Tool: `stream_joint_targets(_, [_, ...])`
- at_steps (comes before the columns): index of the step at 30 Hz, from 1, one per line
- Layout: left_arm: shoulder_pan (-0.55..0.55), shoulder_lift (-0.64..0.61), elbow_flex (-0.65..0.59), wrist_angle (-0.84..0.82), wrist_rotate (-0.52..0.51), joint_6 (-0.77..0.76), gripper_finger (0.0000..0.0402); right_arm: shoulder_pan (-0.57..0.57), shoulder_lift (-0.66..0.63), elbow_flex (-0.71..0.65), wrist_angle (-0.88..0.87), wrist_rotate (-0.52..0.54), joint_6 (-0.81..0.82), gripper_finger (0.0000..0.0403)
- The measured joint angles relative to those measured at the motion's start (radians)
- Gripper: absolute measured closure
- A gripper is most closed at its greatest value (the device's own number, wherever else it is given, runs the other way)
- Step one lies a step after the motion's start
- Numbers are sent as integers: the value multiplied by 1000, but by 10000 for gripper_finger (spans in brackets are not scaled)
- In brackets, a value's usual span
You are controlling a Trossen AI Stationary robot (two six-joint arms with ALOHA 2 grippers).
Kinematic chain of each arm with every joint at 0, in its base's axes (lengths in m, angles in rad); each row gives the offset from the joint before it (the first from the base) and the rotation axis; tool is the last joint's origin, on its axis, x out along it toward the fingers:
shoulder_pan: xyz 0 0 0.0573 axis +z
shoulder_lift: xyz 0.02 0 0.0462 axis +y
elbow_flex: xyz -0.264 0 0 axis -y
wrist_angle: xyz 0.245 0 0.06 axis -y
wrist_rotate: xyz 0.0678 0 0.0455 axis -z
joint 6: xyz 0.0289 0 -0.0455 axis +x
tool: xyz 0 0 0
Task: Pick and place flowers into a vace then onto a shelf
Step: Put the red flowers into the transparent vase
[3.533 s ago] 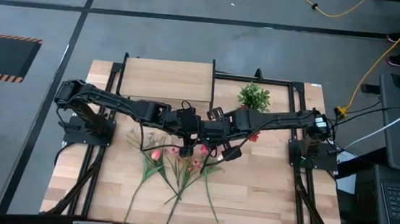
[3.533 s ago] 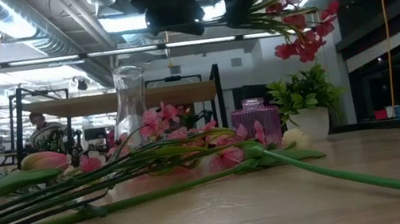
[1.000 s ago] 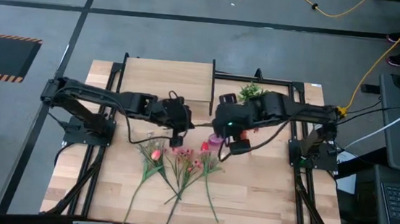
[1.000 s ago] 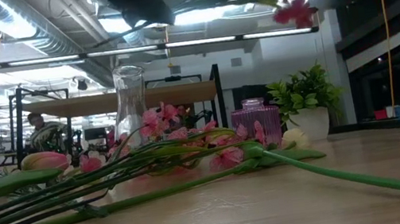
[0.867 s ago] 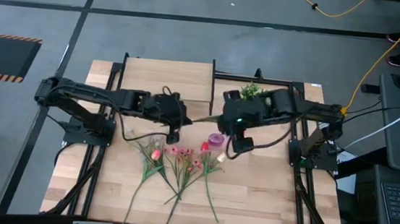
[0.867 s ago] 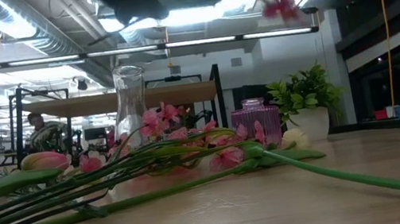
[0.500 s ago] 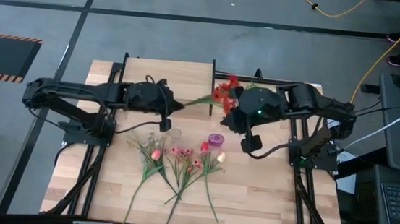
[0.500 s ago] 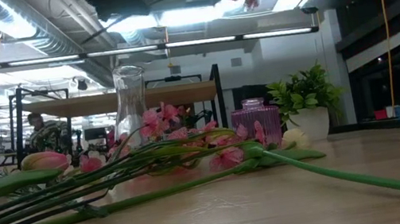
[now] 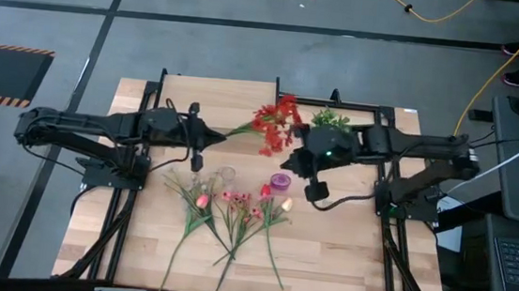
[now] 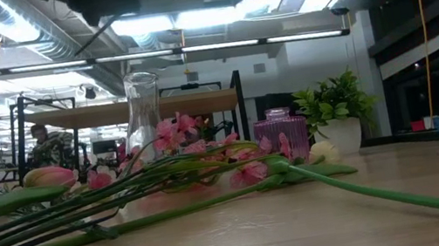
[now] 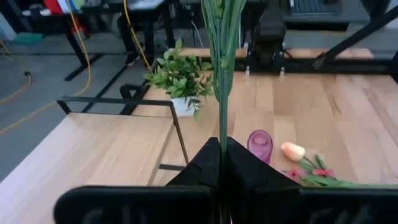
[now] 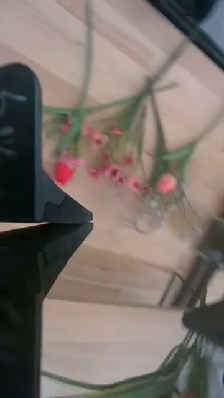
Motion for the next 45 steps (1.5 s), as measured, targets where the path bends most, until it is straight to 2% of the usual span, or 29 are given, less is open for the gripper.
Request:
stream_joint_targets(5, [-1,-50,-53,69,39,26,398,-2,-137,-282,264,-1,47,402])
stream_joint_targets(9, [-1,-67,-92,177,66,65,398,-2,-197,-472,472,-1,48,401])
stream_joint_targets(15, [1,-70,-140,328,86,91,398,-3,-217,-701,855,-1,12,401])
stream_joint_targets(22, [1,-69,-205,485,108,88,398,-33,-210,-887,1285,0,18,401])
stream_joint_targets(34, [-24,-17,-356,829,144,-3,398,-57,-208,-961,1334,-1,95,401])
stream_joint_targets(45, [-107,147,-378,1019,143,41,398,-57,-208,-961,1332,-1,95,401])
